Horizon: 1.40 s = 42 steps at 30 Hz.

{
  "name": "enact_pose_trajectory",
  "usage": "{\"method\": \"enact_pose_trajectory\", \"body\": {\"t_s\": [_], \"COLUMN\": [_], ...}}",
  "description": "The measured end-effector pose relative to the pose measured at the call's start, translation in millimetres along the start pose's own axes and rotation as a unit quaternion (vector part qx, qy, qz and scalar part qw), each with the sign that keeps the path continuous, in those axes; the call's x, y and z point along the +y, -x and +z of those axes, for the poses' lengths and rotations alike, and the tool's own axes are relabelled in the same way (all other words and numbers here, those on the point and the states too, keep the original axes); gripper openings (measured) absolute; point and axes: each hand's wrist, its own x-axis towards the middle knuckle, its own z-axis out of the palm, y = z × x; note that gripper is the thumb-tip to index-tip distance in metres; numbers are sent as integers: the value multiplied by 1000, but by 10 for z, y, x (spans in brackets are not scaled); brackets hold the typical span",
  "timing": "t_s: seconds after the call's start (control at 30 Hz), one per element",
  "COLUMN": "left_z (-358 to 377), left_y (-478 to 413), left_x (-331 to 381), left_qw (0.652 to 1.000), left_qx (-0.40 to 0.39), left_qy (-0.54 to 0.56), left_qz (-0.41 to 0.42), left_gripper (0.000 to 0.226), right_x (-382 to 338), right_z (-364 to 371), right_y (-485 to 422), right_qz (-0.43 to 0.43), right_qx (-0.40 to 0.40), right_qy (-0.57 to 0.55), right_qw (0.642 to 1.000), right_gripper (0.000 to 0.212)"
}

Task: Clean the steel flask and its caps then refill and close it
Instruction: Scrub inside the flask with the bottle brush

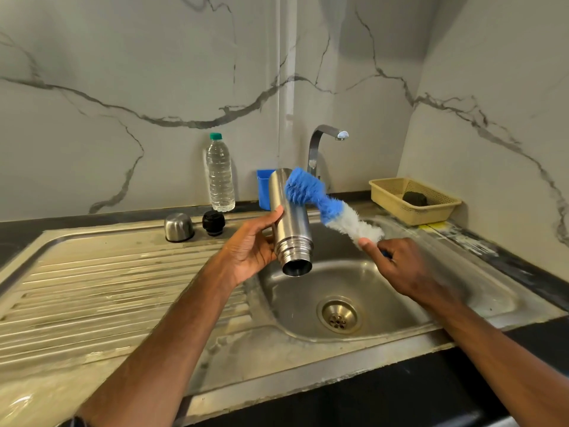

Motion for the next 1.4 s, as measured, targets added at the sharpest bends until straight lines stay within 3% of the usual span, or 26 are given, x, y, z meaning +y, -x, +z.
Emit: {"method": "enact_pose_trajectory", "body": {"t_s": [0.1, 0.37, 0.6, 0.73, 1.0, 1.2, 1.4], "left_z": [-2, -10, 17, 17, 57, 49, 25], "left_y": [-18, 3, 23, 1, 6, -11, 7], "left_x": [-13, -33, -66, -100, -105, -112, -72], "left_qw": [1000, 999, 999, 999, 998, 999, 999], "left_qx": [-1, -33, -25, -24, -17, -35, -16], "left_qy": [4, -12, -40, -41, -65, -21, 15], "left_qz": [-1, -1, -2, -14, -20, -34, -34], "left_gripper": [54, 79, 74, 73, 80, 82, 55], "right_x": [-21, 24, -3, 17, 81, 80, 57], "right_z": [-3, 17, 0, 27, 37, 9, 15], "right_y": [-8, -21, -35, -13, -49, -62, -38], "right_qz": [23, 39, 49, 5, 39, 70, 59], "right_qx": [8, 10, 21, -7, 18, 32, 23], "right_qy": [-2, 2, -6, 23, 31, 16, 6], "right_qw": [1000, 999, 999, 1000, 999, 997, 998], "right_gripper": [58, 62, 58, 61, 60, 61, 60]}}
